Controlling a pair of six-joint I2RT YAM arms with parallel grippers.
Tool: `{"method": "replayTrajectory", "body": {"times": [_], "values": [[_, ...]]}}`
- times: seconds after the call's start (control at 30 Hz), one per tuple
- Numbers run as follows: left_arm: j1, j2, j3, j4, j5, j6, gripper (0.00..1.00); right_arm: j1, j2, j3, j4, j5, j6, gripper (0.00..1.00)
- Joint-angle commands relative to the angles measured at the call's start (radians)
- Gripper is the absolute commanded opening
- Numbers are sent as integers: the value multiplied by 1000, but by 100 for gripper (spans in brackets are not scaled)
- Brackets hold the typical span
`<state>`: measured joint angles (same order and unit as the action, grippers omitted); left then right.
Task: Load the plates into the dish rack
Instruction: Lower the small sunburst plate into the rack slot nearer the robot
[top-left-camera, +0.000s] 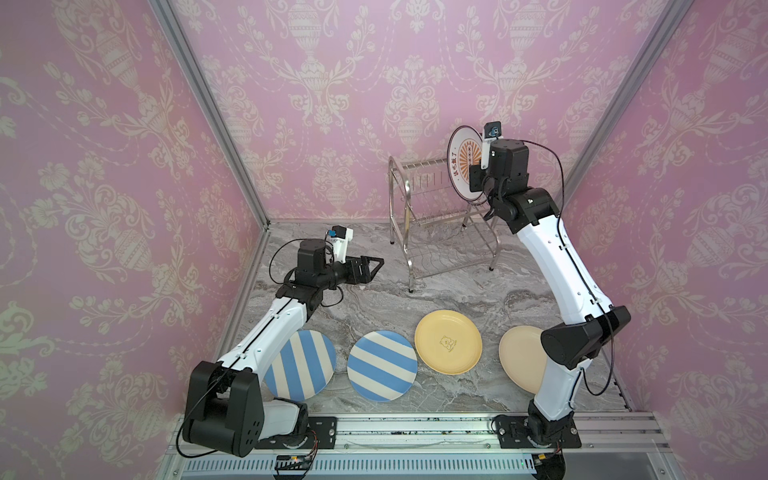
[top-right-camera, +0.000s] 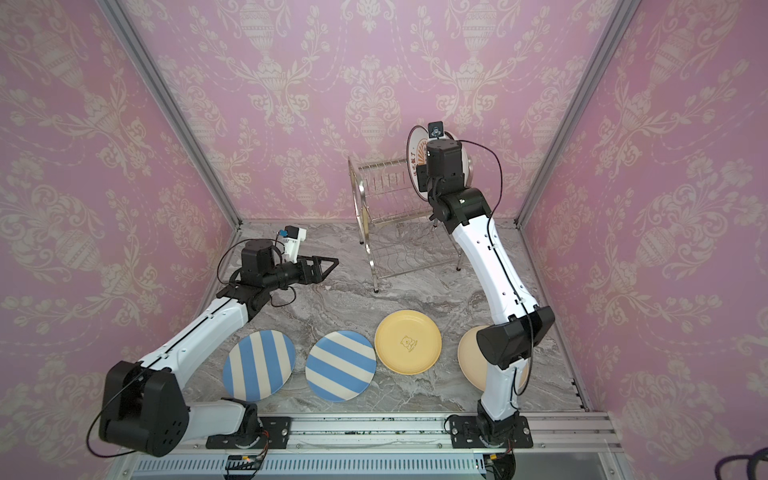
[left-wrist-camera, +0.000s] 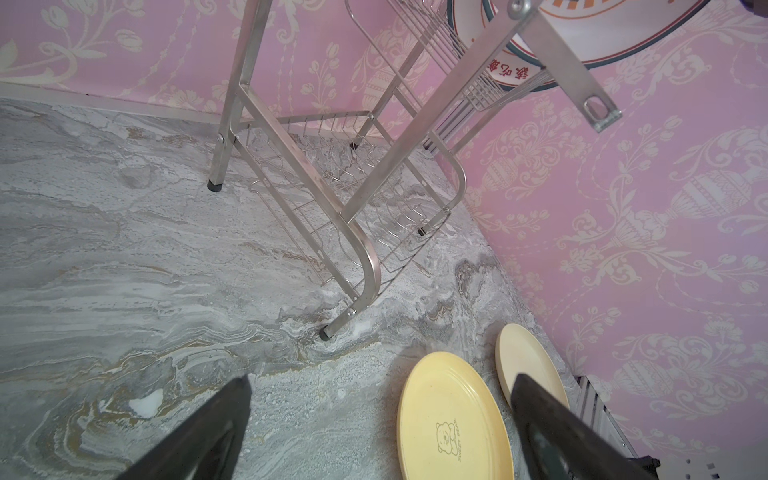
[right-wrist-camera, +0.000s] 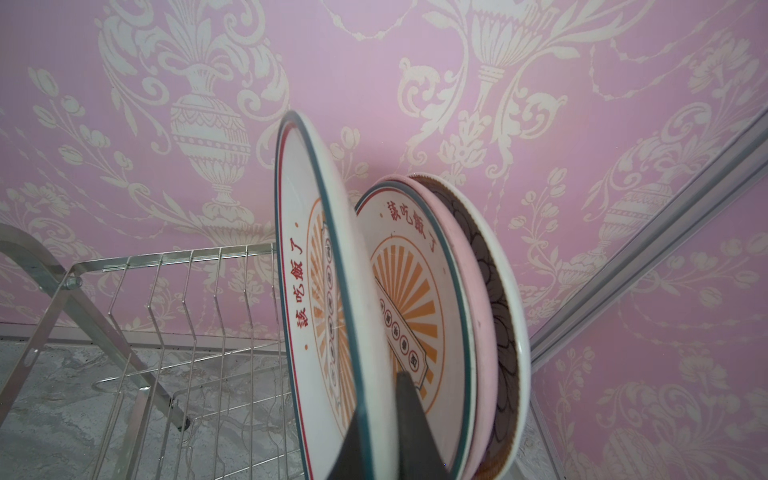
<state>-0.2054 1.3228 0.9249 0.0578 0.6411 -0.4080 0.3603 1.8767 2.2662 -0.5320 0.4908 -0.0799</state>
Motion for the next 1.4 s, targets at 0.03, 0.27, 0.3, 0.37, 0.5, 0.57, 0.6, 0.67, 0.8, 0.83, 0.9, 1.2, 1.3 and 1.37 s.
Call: {"method": "replayTrajectory", "body": {"times": [0.03,0.27,0.3,0.37,0.5,0.57,0.6,0.67,0.8,0.83,0.9,1.2,1.3,1.37], "values": [[-2,-15,21,-41,-21,47,99,-1,23,44,102,42,-25,0],[0,7,13,-23,-2,39,99,-3,56,89,109,56,-55,0],[0,7,10,-13,0,35,99,-3,60,91,112,60,-63,0],[0,3,6,-6,-3,32,99,-3,66,92,119,73,-75,0],[0,-1,5,-12,-10,42,99,-7,79,98,131,88,-98,0],[0,4,4,-15,-13,47,99,-10,90,115,131,82,-97,0],[1,8,5,-14,-14,49,99,-12,101,135,123,81,-97,0],[1,20,6,-11,-6,45,99,-12,128,182,95,82,-101,0],[2,21,0,-1,-3,38,99,-14,149,193,79,83,-103,0],[1,18,-2,-3,-5,40,99,-15,152,191,78,83,-102,0],[0,13,-2,-10,-8,46,99,-17,155,187,75,80,-97,0],[2,11,-1,-23,-18,57,99,-23,155,142,82,80,-88,0],[2,10,-2,-22,-18,58,99,-24,144,103,100,83,-89,0],[2,9,-3,-22,-17,58,99,-26,137,75,113,81,-90,0]]}}
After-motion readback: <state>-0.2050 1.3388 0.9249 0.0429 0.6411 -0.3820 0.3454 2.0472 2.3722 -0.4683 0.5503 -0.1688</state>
